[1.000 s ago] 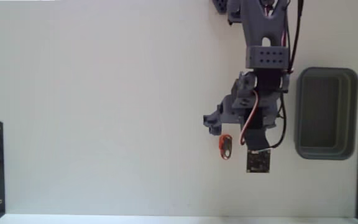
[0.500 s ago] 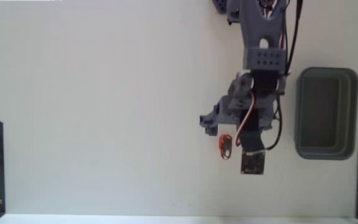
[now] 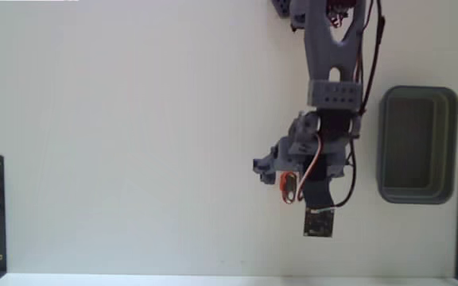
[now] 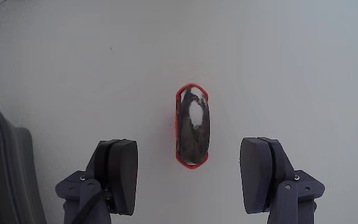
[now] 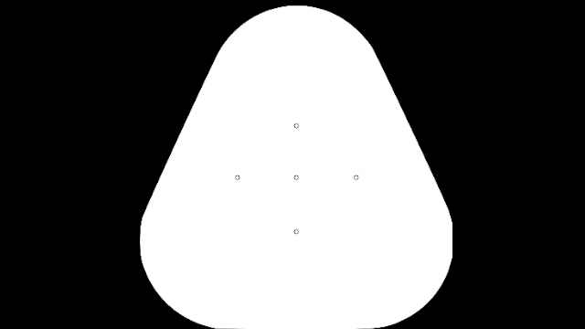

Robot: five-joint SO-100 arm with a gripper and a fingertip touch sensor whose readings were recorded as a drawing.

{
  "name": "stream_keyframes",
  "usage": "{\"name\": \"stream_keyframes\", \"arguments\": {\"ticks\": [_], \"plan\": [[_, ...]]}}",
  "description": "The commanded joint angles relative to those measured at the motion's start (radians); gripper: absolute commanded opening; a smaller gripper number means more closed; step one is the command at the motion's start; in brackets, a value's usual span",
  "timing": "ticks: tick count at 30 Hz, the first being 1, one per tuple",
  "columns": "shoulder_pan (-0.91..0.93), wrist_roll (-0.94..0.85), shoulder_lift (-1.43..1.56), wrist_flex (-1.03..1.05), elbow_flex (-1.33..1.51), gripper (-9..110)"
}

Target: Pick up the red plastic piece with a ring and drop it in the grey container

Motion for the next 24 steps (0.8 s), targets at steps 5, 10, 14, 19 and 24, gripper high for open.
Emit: {"name": "stream_keyframes", "arguments": {"ticks": [5, 10, 14, 19, 24], "plan": [[0.005, 0.005, -0.051, -0.029, -0.114, 110], [0.005, 0.005, -0.087, -0.032, -0.147, 110], [0.005, 0.005, -0.087, -0.032, -0.147, 110], [0.005, 0.005, -0.087, -0.032, -0.147, 110], [0.005, 0.005, -0.087, -0.032, -0.147, 110]]}}
